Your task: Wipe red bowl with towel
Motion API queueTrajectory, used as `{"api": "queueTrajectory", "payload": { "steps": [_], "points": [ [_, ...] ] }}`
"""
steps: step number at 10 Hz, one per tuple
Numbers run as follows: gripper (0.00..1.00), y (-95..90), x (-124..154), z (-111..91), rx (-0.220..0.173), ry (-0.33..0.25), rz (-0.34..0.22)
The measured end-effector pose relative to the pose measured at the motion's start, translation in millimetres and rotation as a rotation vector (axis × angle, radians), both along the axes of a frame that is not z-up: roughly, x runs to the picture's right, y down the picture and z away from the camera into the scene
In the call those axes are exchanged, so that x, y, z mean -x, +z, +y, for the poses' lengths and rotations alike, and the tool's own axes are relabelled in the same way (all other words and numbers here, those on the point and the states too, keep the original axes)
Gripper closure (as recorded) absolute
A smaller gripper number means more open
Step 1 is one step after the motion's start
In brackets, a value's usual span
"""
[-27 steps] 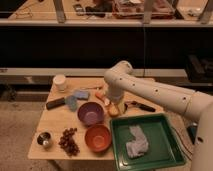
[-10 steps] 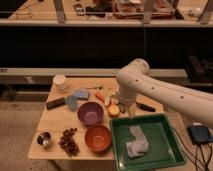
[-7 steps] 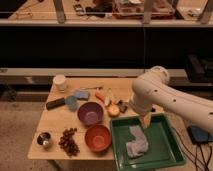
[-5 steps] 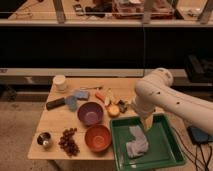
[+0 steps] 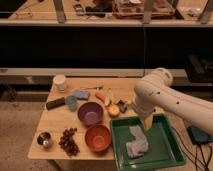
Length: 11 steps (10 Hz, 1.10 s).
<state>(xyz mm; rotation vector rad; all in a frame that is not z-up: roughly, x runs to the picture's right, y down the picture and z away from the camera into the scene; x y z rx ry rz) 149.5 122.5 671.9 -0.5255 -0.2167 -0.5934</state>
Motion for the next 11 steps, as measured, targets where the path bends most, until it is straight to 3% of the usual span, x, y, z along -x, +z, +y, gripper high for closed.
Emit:
{"api": "queueTrajectory", "payload": {
  "steps": [2,7,10,11],
  "points": [
    [0.20,2.3,1,10,0.021,-0.010,-0.010],
    [0.20,15.9,-14,86,0.091,0.027,-0.066],
    [0.20,17.6,-18,102,0.100,0.038,-0.083],
    [0.20,26.8,-19,115,0.103,0.039,-0.091]
  ]
}}
